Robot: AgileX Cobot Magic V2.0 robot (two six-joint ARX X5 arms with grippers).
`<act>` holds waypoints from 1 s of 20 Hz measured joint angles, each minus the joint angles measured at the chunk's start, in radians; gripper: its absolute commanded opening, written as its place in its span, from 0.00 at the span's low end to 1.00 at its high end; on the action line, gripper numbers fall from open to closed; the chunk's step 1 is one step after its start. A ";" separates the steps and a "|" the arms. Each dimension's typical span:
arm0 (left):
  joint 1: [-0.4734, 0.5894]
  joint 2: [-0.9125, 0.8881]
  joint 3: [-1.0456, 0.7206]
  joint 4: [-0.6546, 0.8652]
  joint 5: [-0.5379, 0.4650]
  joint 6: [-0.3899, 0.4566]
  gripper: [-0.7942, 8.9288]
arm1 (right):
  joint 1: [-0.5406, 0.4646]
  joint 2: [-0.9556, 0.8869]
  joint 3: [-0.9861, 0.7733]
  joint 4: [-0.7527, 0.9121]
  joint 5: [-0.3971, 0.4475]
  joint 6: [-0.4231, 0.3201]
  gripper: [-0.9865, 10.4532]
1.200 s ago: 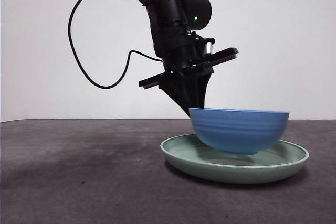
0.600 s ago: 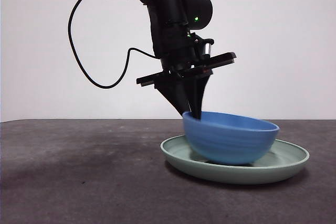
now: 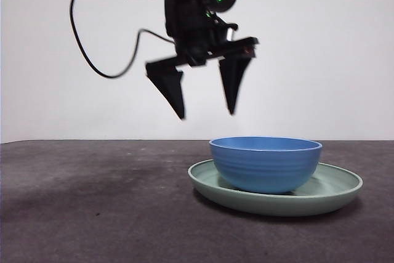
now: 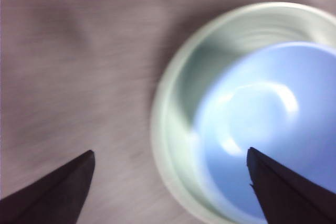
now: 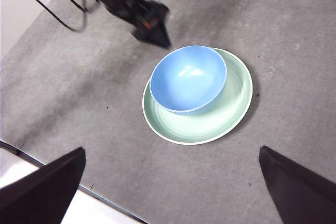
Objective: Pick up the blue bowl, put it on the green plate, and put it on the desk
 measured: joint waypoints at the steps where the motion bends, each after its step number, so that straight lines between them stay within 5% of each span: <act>1: 0.008 0.000 0.038 -0.044 -0.008 0.000 0.65 | 0.000 0.000 0.000 0.000 0.000 0.000 0.62; 8: 0.016 -0.068 0.076 -0.113 -0.010 0.017 0.66 | 0.000 0.003 0.000 0.000 0.027 0.006 0.62; 20: -0.030 -0.597 -0.087 -0.113 -0.010 0.018 0.76 | 0.000 0.172 0.000 0.036 0.157 0.011 0.62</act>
